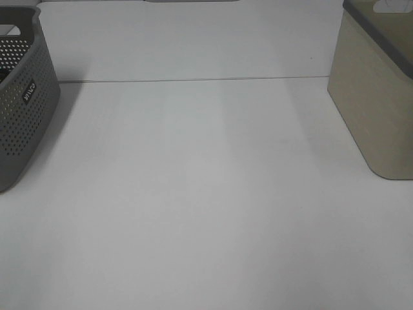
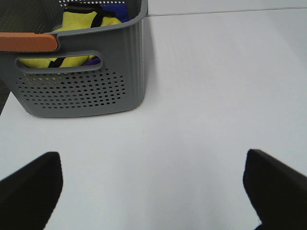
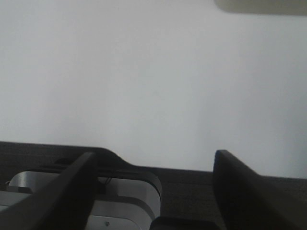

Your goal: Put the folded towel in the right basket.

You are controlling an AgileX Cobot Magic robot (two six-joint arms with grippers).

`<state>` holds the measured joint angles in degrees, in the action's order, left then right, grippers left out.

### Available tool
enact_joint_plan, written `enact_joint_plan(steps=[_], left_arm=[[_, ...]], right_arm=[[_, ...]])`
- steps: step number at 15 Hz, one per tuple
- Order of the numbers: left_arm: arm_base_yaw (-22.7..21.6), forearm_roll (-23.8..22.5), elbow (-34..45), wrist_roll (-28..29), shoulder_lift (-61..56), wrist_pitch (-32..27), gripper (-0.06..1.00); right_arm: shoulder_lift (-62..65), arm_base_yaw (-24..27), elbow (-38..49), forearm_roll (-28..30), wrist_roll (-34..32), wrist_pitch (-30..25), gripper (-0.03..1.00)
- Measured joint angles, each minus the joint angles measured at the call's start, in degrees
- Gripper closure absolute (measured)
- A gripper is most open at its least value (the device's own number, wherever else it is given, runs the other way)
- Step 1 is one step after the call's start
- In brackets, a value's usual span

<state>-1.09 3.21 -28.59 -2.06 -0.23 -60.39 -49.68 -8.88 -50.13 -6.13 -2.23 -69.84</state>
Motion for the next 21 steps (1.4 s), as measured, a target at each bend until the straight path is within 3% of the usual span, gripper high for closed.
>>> enact_joint_plan(steps=[3,6,11,21], left_arm=[[0.00,0.00,0.00,0.00,0.00,0.00,-0.03],[0.00,0.00,0.00,0.00,0.00,0.00,-0.03],[0.00,0.00,0.00,0.00,0.00,0.00,-0.03],[0.00,0.00,0.00,0.00,0.00,0.00,-0.03]], right_arm=[[18.85,0.00,14.50,0.11,3.09,0.40,0.32],[30.08,0.00,19.54,0.57,6.36,5.90,0.32],[39.88,0.00,20.86,0.74,7.68,8.48,0.32],[40.62,0.00,20.86,0.74,7.68,8.54,0.32]])
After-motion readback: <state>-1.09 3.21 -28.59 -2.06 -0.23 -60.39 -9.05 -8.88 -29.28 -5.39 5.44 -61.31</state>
